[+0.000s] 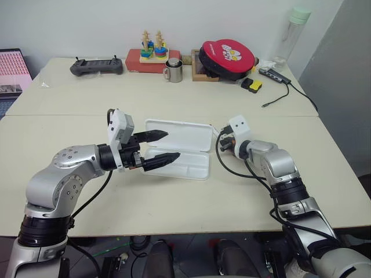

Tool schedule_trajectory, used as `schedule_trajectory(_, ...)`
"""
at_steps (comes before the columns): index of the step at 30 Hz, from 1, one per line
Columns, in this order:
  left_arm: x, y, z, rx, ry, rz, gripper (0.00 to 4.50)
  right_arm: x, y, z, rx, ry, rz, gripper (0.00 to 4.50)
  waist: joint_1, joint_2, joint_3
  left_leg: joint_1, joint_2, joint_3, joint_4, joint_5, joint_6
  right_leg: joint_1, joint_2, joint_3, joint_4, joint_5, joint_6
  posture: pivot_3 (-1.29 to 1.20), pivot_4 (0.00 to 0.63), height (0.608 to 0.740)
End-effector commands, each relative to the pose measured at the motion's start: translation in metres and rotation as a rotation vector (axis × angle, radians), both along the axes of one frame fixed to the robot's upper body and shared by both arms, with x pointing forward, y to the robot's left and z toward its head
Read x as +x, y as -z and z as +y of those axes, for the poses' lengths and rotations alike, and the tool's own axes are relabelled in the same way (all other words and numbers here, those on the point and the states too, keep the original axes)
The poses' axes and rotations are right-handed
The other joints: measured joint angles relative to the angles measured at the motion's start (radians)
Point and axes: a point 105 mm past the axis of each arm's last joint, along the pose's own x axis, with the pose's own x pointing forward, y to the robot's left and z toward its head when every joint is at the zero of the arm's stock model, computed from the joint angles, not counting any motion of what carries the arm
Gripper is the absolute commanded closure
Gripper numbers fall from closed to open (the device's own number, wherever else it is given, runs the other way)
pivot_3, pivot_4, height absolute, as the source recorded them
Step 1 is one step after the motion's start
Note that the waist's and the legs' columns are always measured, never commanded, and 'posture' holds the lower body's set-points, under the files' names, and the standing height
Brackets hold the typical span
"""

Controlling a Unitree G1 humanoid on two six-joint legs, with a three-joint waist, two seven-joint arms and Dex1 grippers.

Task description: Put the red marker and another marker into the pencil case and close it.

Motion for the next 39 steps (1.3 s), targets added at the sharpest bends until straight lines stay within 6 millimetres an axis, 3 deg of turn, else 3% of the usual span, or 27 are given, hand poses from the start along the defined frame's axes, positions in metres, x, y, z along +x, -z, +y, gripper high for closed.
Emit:
schedule_trajectory(1,0.002,-0.013,0.006,-0.009,-0.020,-0.059,0.00,0.009,-0.045,-0.017,0.095,0.075,-0.146,4.22,0.000,0.000,0.000,0.000,0.000,0.000,0.000,0.000,0.000,0.000,0.000,0.000,0.000,0.000,0.000,0.00,0.150,0.740)
schedule_trajectory(4,0.001,-0.017,0.012,-0.021,-0.044,-0.067,0.00,0.013,-0.084,-0.024,0.144,0.088,-0.297,4.22,-0.002,0.001,0.000,0.000,0.000,0.000,-0.001,0.000,0.000,-0.001,0.000,0.000,0.000,0.000,-0.001,0.00,0.150,0.740)
schedule_trajectory(6,-0.001,-0.016,0.021,-0.012,-0.079,-0.062,0.00,0.005,-0.120,-0.016,0.188,-0.001,-0.427,4.22,-0.006,0.002,0.002,-0.001,0.000,0.000,-0.001,0.000,0.000,-0.001,0.000,0.000,0.000,0.000,-0.001,0.00,0.150,0.740)
schedule_trajectory(8,-0.003,-0.014,0.036,-0.002,-0.135,-0.052,0.00,-0.016,-0.141,0.010,0.213,-0.196,-0.491,4.22,-0.012,0.003,0.002,0.000,0.000,0.001,-0.002,0.000,0.000,-0.001,0.000,0.001,0.000,-0.001,-0.002,0.00,0.150,0.740)
schedule_trajectory(9,-0.004,-0.011,0.045,0.011,-0.167,-0.043,0.00,-0.031,-0.142,0.027,0.198,-0.320,-0.496,4.22,-0.015,0.003,0.002,0.000,0.000,0.001,-0.003,0.000,0.000,-0.002,0.000,0.001,0.000,-0.001,-0.002,0.00,0.150,0.740)
schedule_trajectory(12,-0.009,0.003,0.071,0.079,-0.261,-0.009,0.00,-0.061,-0.118,0.070,0.139,-0.566,-0.404,4.22,-0.022,0.003,0.002,0.000,0.002,-0.001,-0.005,-0.001,0.001,-0.002,0.001,-0.001,0.000,-0.004,-0.005,0.00,0.150,0.740)
schedule_trajectory(17,-0.017,0.013,0.094,0.097,-0.343,0.020,0.00,-0.070,-0.076,0.100,0.007,-0.688,-0.283,4.22,-0.023,0.003,0.002,0.000,0.001,-0.002,-0.005,-0.001,0.002,-0.002,0.001,-0.002,0.000,-0.005,-0.007,0.00,0.150,0.740)
schedule_trajectory(20,-0.019,0.015,0.102,0.098,-0.376,0.022,0.00,-0.061,-0.057,0.103,-0.116,-0.706,-0.276,4.22,-0.017,0.003,0.002,0.000,0.001,-0.002,-0.003,-0.001,0.001,-0.002,0.000,-0.002,0.000,-0.007,-0.010,0.00,0.150,0.740)
schedule_trajectory(25,-0.025,0.021,0.103,0.088,-0.396,0.037,0.00,-0.041,-0.046,0.105,-0.165,-0.702,-0.273,4.22,-0.011,0.002,0.002,0.000,0.001,-0.001,-0.001,-0.001,0.001,-0.002,0.000,-0.002,0.000,-0.006,-0.009,0.00,0.150,0.740)
schedule_trajectory(32,-0.025,0.021,0.097,0.063,-0.399,0.033,0.00,-0.048,-0.031,0.111,-0.162,-0.811,-0.243,4.22,-0.003,0.002,0.002,0.000,0.001,-0.001,-0.003,-0.002,0.001,-0.001,0.001,-0.002,0.000,-0.004,-0.007,0.00,0.150,0.740)
schedule_trajectory(35,-0.024,0.021,0.097,0.063,-0.403,0.033,0.00,-0.062,-0.034,0.119,-0.113,-0.883,-0.242,4.22,-0.003,0.002,0.002,0.000,0.001,-0.001,-0.003,-0.003,0.000,-0.002,0.001,-0.002,0.000,-0.004,-0.007,0.00,0.150,0.740)
schedule_trajectory(39,-0.020,0.020,0.098,0.055,-0.417,0.023,0.00,-0.061,-0.030,0.121,-0.133,-0.872,-0.241,4.22,-0.003,0.002,0.002,0.000,0.002,-0.001,-0.003,-0.003,-0.001,-0.002,0.001,-0.002,0.000,-0.005,-0.007,0.00,0.150,0.740)
